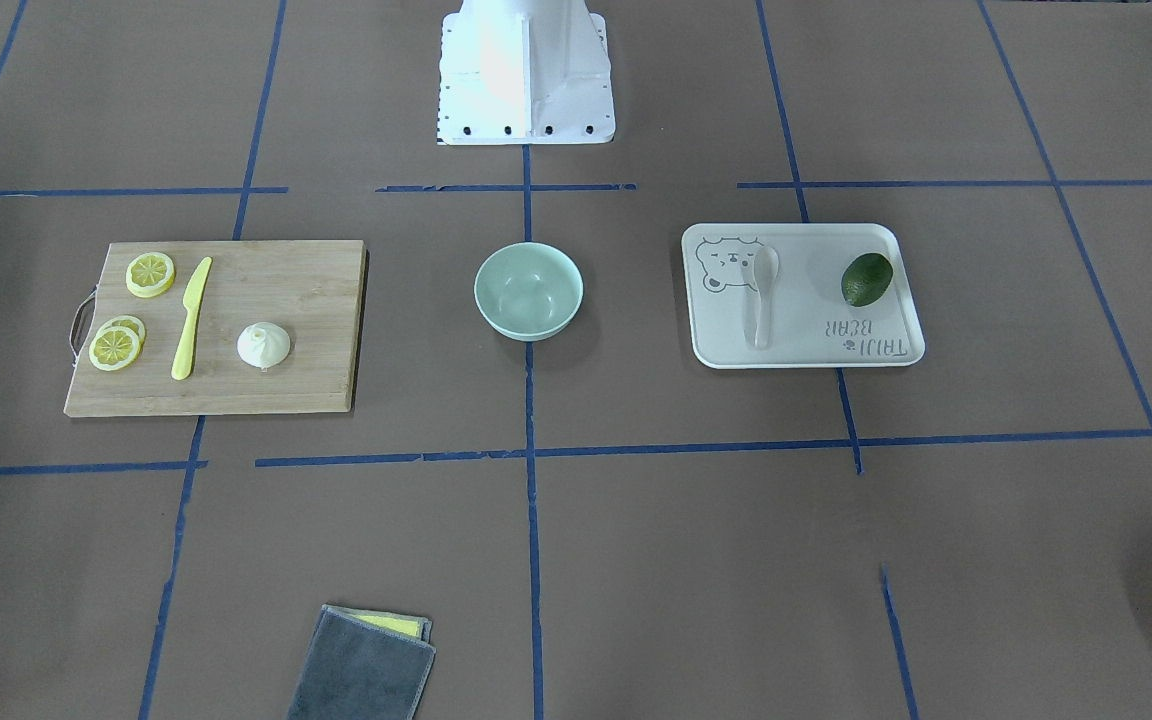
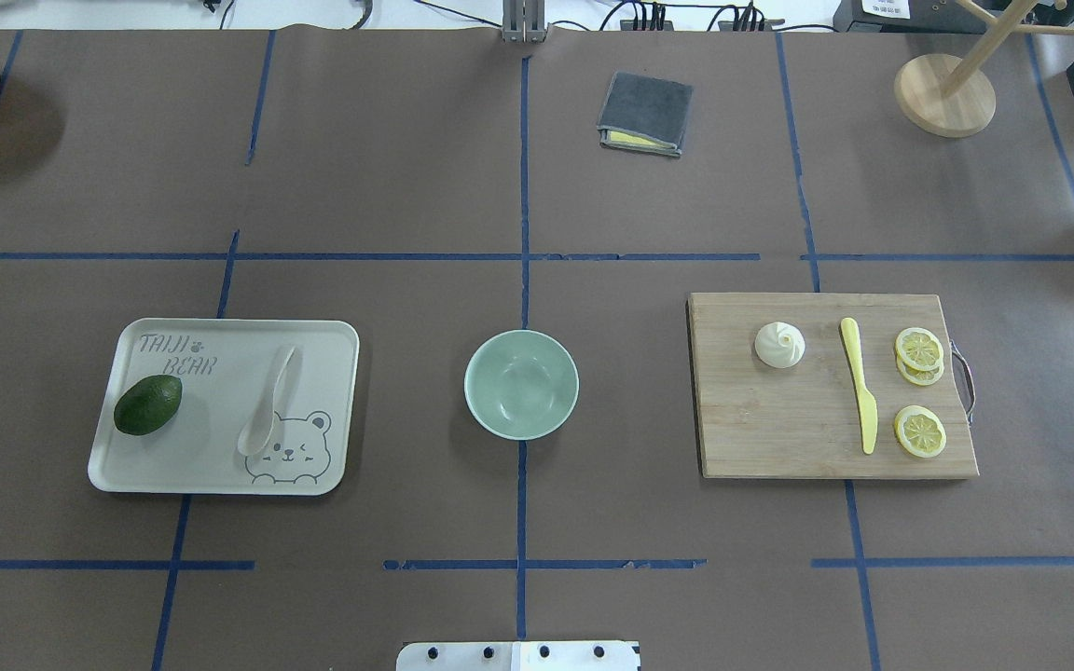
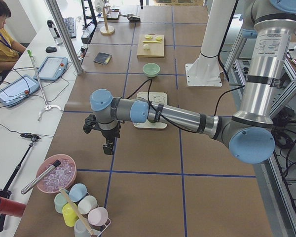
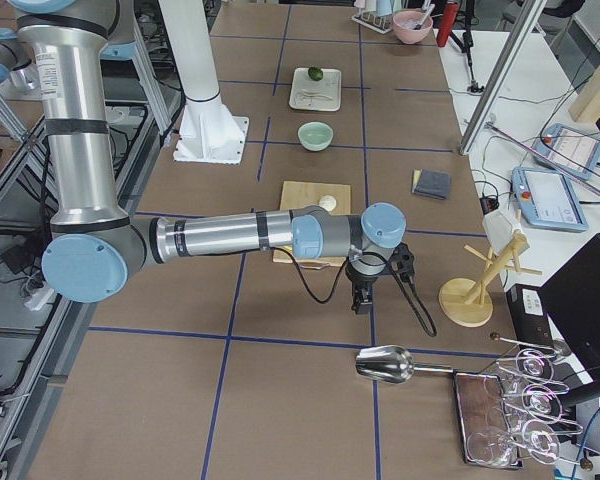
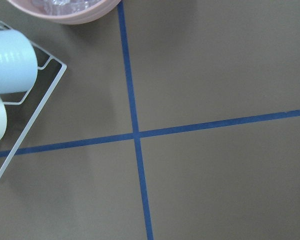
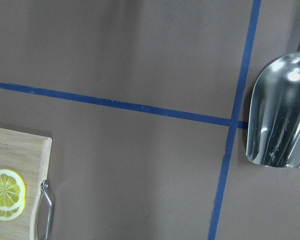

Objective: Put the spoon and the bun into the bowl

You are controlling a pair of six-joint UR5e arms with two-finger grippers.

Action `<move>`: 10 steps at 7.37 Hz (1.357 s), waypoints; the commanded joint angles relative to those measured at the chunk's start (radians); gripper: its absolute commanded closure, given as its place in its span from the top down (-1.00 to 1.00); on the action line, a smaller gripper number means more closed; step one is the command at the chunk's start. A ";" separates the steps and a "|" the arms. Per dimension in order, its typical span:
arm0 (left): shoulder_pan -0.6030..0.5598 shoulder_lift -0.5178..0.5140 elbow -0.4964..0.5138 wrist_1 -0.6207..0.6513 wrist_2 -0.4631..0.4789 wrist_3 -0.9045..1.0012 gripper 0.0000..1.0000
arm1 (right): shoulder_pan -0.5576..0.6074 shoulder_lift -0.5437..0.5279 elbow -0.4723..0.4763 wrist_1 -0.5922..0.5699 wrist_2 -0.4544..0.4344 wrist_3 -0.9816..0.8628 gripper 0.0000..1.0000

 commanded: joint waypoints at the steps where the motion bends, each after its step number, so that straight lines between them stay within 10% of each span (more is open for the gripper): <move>1: 0.185 -0.004 -0.076 -0.080 -0.006 -0.052 1.00 | 0.000 -0.001 0.009 0.006 0.008 0.000 1.00; 5: 0.567 -0.071 -0.118 -0.432 0.011 -0.688 1.00 | -0.001 -0.077 0.004 0.201 0.025 0.003 1.00; 10: 0.755 -0.125 -0.060 -0.442 0.218 -0.806 0.88 | -0.003 -0.076 0.004 0.202 0.059 0.006 1.00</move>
